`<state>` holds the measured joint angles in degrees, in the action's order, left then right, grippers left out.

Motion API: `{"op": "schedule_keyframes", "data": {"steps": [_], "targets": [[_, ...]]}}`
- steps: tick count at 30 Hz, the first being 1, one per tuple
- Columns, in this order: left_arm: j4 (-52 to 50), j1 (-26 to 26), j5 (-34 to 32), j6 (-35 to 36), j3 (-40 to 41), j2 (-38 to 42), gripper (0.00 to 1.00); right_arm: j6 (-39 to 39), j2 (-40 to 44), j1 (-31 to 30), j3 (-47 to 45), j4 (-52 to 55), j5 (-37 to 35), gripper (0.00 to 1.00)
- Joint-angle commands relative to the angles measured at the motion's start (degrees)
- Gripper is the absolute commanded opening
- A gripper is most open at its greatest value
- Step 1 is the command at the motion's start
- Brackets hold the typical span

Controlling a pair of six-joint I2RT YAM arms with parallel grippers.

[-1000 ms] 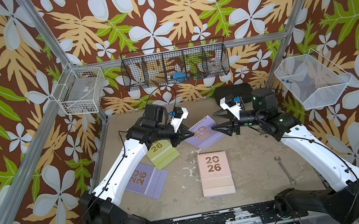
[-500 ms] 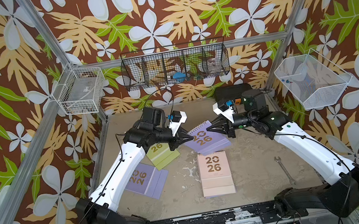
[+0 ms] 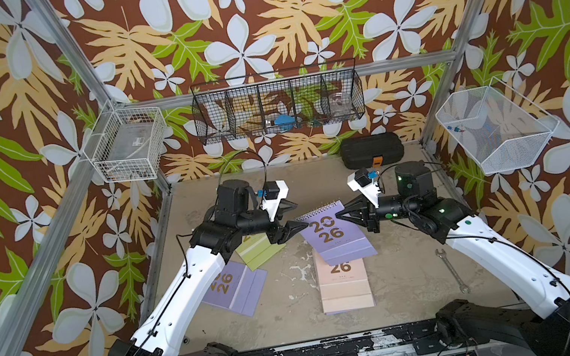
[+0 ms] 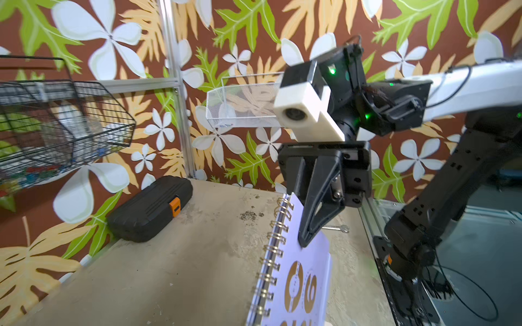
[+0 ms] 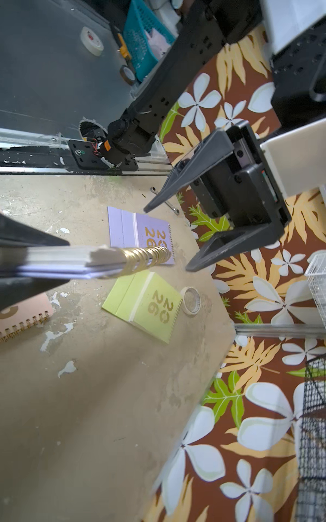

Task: Stack the calendars
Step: Place the calendar at the calendar.

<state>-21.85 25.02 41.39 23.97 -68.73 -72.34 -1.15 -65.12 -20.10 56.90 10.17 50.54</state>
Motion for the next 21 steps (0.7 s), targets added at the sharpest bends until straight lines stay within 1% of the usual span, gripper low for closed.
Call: {"op": "schedule_keyframes", "data": {"steps": [1, 3, 5, 11, 17, 20, 21], "targets": [[12.3, -1.6, -3.6, -13.8, 4.4, 2.3, 0.66, -13.9, 1.6, 1.7, -3.3, -7.8, -2.6, 0.00], [15.4, -1.9, -8.6, -20.9, 7.3, 3.4, 0.65, -19.7, 2.6, 3.0, -6.3, -9.2, -2.3, 0.00], [16.1, -1.9, -10.9, -25.5, 9.7, 3.8, 0.64, -25.2, 3.1, 4.8, -9.3, -10.6, -0.3, 0.00], [20.4, -1.9, -13.9, -40.7, 18.2, 6.4, 0.57, -37.6, 5.8, 5.8, -20.0, -17.9, 2.8, 0.00], [22.6, -1.9, -18.7, -50.2, 26.6, 9.8, 0.54, -45.3, 6.9, 8.0, -27.8, -23.4, 4.6, 0.00], [22.8, -1.9, -18.2, -54.4, 29.5, 9.6, 0.53, -50.8, 5.5, 9.9, -31.6, -29.0, 7.0, 0.00], [22.9, -1.9, -18.1, -55.7, 30.3, 9.3, 0.53, -50.5, 5.1, 10.2, -31.8, -28.9, 7.2, 0.00]]}}
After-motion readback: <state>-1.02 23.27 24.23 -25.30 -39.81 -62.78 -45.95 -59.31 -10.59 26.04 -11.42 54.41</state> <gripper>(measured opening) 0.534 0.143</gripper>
